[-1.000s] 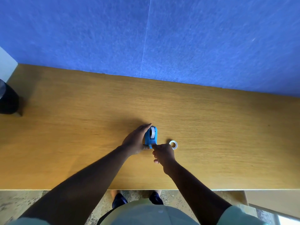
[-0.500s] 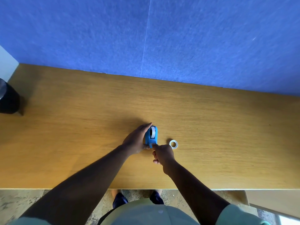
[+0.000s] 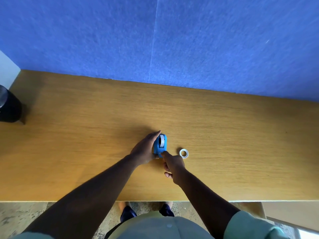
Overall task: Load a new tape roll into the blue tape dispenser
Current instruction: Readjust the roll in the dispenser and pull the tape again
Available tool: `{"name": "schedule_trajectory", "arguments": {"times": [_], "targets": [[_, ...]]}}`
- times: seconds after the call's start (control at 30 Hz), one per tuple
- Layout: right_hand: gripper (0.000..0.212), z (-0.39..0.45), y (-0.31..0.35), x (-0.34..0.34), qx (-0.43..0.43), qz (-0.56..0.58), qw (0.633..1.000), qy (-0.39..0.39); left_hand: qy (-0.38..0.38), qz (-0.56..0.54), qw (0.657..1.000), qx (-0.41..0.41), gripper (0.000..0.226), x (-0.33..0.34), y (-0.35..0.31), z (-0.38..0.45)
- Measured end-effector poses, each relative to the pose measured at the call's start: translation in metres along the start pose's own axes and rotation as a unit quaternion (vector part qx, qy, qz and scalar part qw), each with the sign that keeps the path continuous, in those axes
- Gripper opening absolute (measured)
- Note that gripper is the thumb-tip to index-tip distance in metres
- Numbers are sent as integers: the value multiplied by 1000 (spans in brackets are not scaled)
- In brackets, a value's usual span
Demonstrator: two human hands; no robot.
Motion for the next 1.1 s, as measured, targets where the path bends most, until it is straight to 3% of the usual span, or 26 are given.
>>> {"name": "schedule_trajectory", "arguments": {"times": [0.13, 0.33, 0.47, 0.67, 1.1], "targets": [[33, -2, -13, -8, -11, 27, 999, 26, 3, -9, 1000, -9, 113, -2, 0, -1], [16, 0, -14, -16, -30, 26, 999, 16, 10, -10, 1000, -14, 115, -2, 1, 0], [19, 4, -4, -17, -48, 36, 998, -5, 10, -10, 1000, -8, 117, -1, 0, 0], [41, 8, 9, -8, -67, 37, 997, 27, 11, -7, 1000, -13, 118, -1, -1, 0], [37, 23, 2, -7, -119, -7, 993, 0, 12, -7, 1000, -16, 120, 2, 2, 1]]}}
Point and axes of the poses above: each hand's wrist, its own z-axis towards the middle knuckle, its own x-axis out of the palm, y = z × x, the point moved 2 cm from there along z, towards the middle knuckle, and after that the axes turned 11 degrees about z, right-handed, at the moved point
